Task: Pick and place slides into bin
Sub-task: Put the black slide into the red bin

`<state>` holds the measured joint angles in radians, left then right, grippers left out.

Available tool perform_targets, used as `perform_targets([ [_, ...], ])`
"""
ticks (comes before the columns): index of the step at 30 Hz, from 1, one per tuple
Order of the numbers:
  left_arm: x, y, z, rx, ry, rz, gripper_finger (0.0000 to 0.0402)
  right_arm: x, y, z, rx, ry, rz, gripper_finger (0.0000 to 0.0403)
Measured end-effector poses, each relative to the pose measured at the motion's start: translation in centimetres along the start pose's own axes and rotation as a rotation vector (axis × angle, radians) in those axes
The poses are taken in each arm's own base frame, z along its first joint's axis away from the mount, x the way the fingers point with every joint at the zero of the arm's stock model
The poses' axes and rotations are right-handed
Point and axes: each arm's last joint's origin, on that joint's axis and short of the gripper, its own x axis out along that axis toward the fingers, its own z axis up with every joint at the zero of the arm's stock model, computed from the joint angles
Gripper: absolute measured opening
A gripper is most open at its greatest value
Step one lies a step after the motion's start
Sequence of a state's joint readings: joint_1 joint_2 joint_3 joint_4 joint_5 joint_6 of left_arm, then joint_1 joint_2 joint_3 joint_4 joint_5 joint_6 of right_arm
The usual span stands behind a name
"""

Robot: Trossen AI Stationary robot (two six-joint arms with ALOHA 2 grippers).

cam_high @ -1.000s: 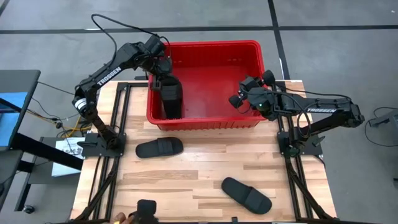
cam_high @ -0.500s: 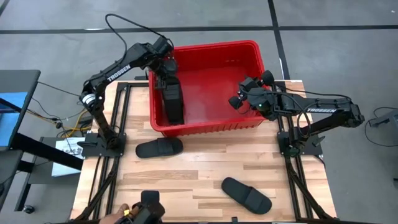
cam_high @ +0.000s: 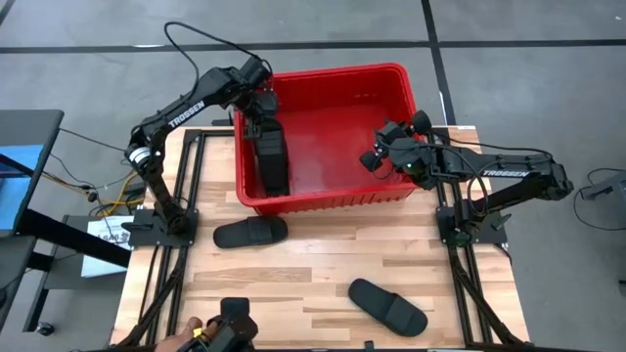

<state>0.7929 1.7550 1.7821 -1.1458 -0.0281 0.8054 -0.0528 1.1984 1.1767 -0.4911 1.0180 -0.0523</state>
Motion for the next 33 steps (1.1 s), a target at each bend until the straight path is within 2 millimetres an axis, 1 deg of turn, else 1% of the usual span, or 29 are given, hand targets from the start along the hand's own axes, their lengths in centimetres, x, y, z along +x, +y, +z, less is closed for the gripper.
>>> perform_targets([
  [4, 0.00, 0.12, -0.12, -0.009, 0.005, 0.005, 0.0069, 0.00, 0.00, 0.00, 0.000, 0.000, 0.000, 0.0125],
  [10, -0.01, 0.18, -0.16, -0.011, 0.010, 0.013, 0.0115, 0.00, 0.00, 0.00, 0.000, 0.000, 0.000, 0.0125],
  [14, -0.01, 0.15, -0.18, -0.018, 0.012, 0.009, 0.0133, 0.00, 0.00, 0.00, 0.000, 0.000, 0.000, 0.0125],
  [33, -0.05, 0.36, -0.29, -0.035, 0.046, 0.053, 0.0137, 0.00, 0.00, 0.00, 0.000, 0.000, 0.000, 0.0125],
])
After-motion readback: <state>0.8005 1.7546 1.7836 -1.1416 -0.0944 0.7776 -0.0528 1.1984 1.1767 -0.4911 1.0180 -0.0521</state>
